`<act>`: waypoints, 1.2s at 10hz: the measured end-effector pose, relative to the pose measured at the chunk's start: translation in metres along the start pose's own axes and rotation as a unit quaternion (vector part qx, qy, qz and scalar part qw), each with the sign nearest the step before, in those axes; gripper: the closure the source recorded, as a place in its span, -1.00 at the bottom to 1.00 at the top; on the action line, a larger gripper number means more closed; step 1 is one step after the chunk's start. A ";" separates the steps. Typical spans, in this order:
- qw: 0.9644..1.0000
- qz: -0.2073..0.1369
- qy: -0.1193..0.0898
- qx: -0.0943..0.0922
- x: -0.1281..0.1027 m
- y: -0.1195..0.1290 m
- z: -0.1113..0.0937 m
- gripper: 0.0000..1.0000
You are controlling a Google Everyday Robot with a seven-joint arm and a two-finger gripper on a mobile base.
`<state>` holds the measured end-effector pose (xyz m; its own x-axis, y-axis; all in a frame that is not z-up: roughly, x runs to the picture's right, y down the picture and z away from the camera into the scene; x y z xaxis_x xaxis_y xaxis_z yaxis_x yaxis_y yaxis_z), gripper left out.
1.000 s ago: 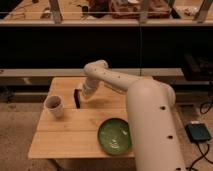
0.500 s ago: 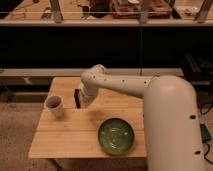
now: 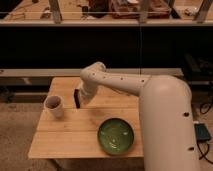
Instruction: Knock the eraser over
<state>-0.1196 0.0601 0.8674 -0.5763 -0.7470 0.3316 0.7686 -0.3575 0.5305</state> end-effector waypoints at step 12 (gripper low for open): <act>0.999 -0.032 -0.017 -0.004 0.037 0.002 -0.003 0.70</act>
<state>-0.1386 0.0299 0.8787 -0.6329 -0.7035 0.3232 0.7322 -0.4083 0.5452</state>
